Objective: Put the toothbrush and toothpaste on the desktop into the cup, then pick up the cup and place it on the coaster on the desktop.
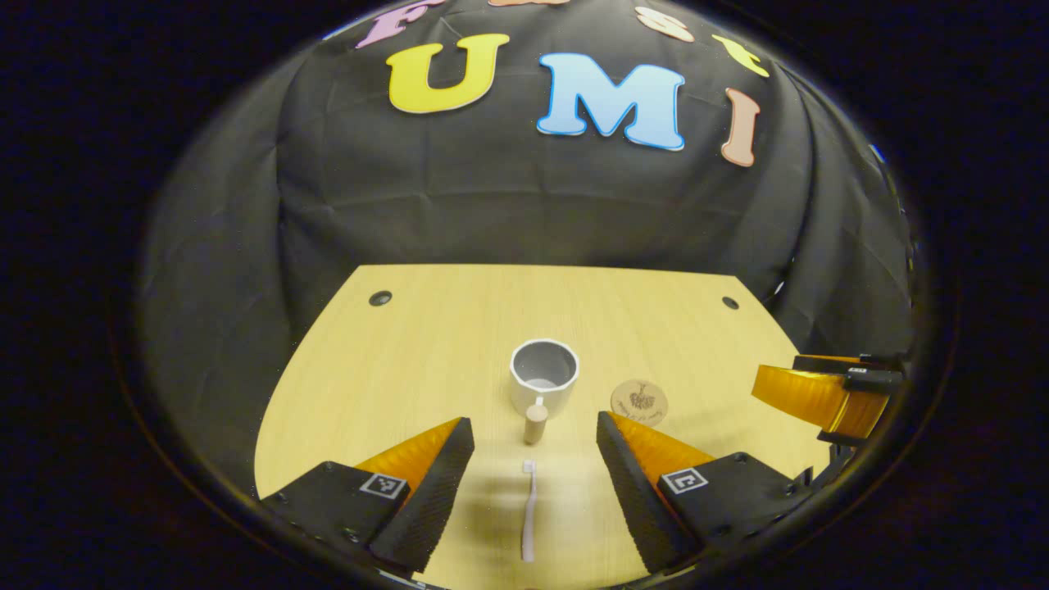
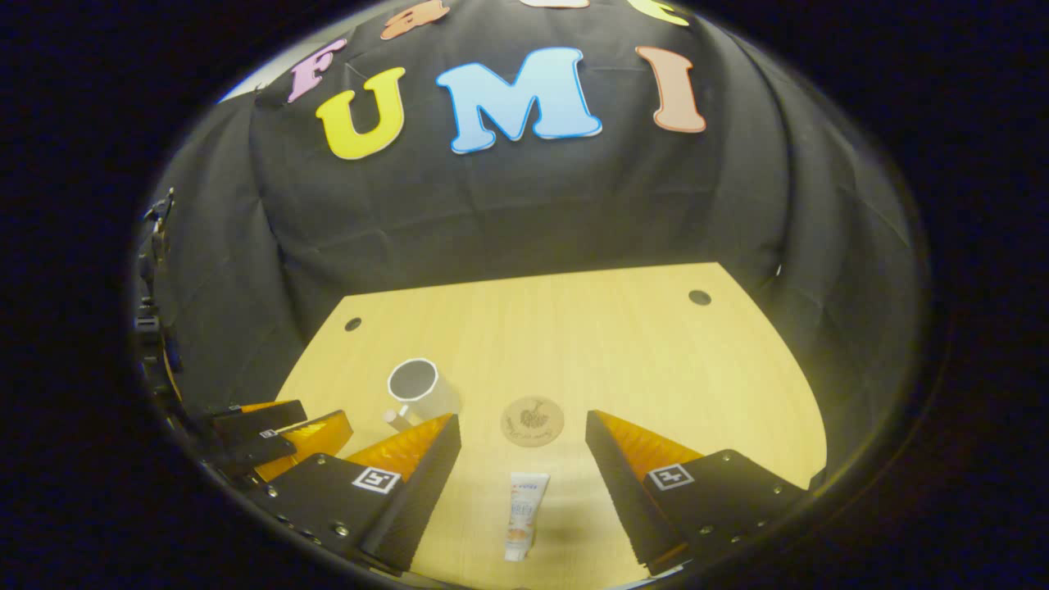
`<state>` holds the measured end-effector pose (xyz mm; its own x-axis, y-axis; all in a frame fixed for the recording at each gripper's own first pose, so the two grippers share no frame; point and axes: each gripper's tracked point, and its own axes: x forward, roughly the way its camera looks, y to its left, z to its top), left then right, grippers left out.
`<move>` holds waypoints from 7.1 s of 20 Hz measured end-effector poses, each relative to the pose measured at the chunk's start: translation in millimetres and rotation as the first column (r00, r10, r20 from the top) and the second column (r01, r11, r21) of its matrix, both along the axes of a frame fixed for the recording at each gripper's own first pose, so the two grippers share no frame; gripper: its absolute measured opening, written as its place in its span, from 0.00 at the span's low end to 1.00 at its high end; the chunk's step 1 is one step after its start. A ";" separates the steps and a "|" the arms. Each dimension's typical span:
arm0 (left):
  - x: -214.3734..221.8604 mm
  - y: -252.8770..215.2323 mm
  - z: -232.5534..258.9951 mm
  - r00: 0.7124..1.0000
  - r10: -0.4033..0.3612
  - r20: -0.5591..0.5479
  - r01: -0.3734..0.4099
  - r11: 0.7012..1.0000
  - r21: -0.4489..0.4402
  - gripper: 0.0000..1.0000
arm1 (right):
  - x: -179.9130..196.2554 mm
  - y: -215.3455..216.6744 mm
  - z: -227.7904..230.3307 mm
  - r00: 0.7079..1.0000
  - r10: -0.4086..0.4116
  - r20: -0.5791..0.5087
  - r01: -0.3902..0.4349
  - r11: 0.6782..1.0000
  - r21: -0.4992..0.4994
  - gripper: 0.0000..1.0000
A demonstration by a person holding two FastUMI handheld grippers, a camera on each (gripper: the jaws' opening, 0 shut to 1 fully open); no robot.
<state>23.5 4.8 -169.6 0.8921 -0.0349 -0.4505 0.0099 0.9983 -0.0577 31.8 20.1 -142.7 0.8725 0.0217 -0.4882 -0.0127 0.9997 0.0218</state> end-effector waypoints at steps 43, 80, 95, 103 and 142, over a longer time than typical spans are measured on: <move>-17.3 10.5 -203.7 0.801 0.052 -0.596 -0.046 0.999 0.026 0.75 | -29.8 -13.0 -211.2 0.768 -0.067 -0.637 -0.014 0.992 -0.122 0.62; 17.6 -40.6 -29.3 0.916 -0.132 -0.380 0.094 0.989 -0.117 0.10 | -39.3 -22.1 -196.7 0.770 -0.073 -0.634 0.103 0.995 0.010 0.16; 165.8 17.9 36.3 0.981 -0.065 -0.181 0.066 0.998 -0.001 0.16 | -44.7 -33.2 -201.0 0.755 -0.104 -0.647 0.164 0.986 0.032 0.16; 218.3 8.6 20.4 0.989 -0.089 -0.114 0.089 0.996 -0.007 0.10 | -62.7 -45.1 -204.7 0.740 -0.142 -0.657 0.231 0.972 0.050 0.16; 127.9 95.1 -0.5 0.992 0.016 -0.126 -0.024 0.998 -0.066 0.22 | 124.1 61.4 -41.7 0.931 0.000 -0.365 0.097 0.964 0.248 0.16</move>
